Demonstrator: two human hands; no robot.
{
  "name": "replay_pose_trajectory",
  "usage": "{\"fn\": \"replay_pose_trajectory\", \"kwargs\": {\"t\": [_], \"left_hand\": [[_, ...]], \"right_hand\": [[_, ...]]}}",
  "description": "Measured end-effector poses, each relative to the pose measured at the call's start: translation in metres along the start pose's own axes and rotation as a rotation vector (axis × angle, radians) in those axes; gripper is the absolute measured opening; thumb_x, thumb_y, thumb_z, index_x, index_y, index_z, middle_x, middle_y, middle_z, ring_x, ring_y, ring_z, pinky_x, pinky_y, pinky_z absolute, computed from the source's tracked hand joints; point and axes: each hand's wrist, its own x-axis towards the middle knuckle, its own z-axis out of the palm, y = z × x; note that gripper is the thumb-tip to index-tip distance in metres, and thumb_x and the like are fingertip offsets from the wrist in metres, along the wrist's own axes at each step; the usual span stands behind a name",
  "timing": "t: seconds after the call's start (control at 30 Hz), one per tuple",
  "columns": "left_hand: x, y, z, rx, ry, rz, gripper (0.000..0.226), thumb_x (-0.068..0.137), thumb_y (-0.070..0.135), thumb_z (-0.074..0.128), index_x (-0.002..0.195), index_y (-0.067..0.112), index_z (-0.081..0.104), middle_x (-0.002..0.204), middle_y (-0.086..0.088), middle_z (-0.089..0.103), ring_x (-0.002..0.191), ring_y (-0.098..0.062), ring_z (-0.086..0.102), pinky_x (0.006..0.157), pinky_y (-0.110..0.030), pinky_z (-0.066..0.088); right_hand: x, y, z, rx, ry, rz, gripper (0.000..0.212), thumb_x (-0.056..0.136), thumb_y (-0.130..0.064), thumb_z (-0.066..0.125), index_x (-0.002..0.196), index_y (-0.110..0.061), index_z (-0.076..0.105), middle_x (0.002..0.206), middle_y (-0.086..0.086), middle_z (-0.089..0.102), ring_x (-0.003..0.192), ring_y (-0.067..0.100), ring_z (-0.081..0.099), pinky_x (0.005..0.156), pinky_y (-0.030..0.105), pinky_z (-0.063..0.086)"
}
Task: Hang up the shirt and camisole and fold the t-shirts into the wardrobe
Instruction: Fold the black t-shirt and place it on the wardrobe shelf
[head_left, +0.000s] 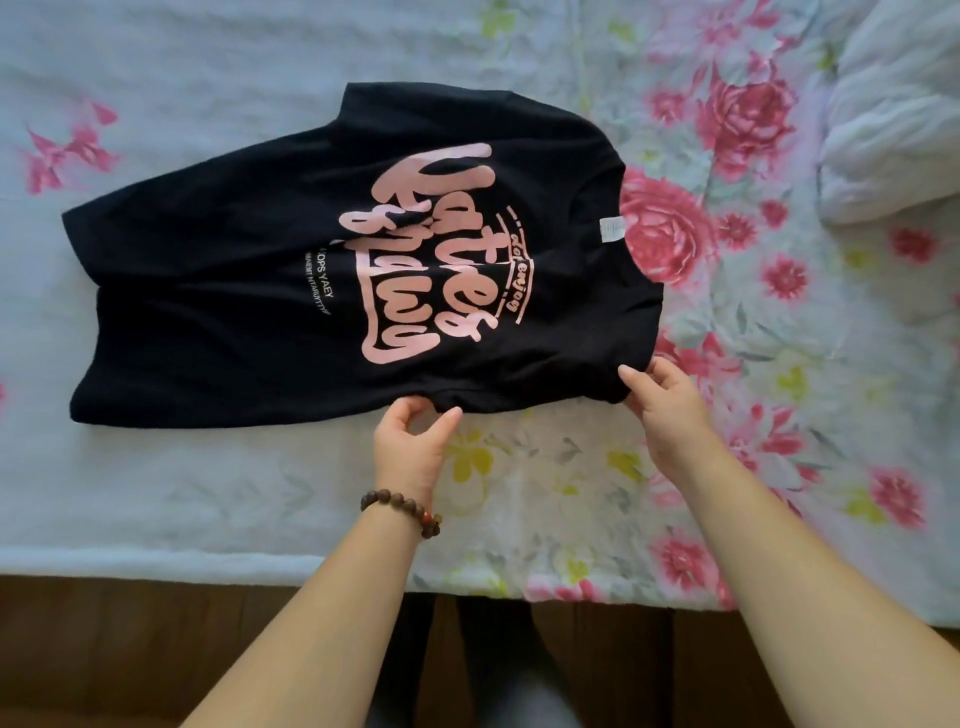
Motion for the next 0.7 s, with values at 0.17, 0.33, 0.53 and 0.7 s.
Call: {"fn": "replay_pose_trajectory", "kwargs": {"t": [0.17, 0.33, 0.53, 0.7], "left_hand": [[0.002, -0.001, -0.001, -0.135, -0.013, -0.053, 0.031, 0.082, 0.016, 0.074, 0.109, 0.01, 0.061, 0.106, -0.001, 0.065, 0.096, -0.009, 0.061, 0.082, -0.019, 0.048], [0.002, -0.007, -0.006, -0.193, -0.047, -0.05, 0.011, 0.084, 0.017, 0.07, 0.091, 0.01, 0.066, 0.092, -0.003, 0.066, 0.091, -0.017, 0.062, 0.092, -0.034, 0.051], [-0.001, -0.003, -0.008, -0.389, -0.102, -0.032, 0.027, 0.075, 0.011, 0.06, 0.062, 0.018, 0.036, 0.065, -0.002, 0.028, 0.062, -0.014, 0.031, 0.07, -0.031, 0.035], [-0.006, -0.004, -0.003, -0.331, -0.121, -0.076, 0.022, 0.082, 0.017, 0.065, 0.072, 0.012, 0.047, 0.077, -0.008, 0.042, 0.074, -0.023, 0.043, 0.075, -0.041, 0.044]], "right_hand": [[-0.008, -0.007, -0.003, 0.155, -0.033, 0.097, 0.012, 0.096, -0.009, 0.05, 0.093, -0.014, 0.061, 0.09, 0.004, 0.068, 0.083, 0.018, 0.065, 0.081, 0.032, 0.055], [-0.02, -0.005, -0.004, 0.173, -0.151, 0.223, 0.011, 0.092, -0.013, 0.059, 0.1, -0.011, 0.065, 0.085, 0.0, 0.072, 0.073, 0.018, 0.065, 0.08, 0.036, 0.056], [-0.035, 0.0, 0.0, 0.32, -0.058, 0.14, 0.012, 0.091, -0.005, 0.055, 0.092, -0.008, 0.067, 0.088, -0.003, 0.073, 0.083, 0.006, 0.068, 0.077, 0.02, 0.053], [-0.04, 0.007, 0.007, 0.426, -0.024, 0.236, 0.012, 0.093, -0.015, 0.055, 0.1, -0.011, 0.065, 0.1, 0.002, 0.07, 0.092, 0.018, 0.066, 0.081, 0.03, 0.053]]}}
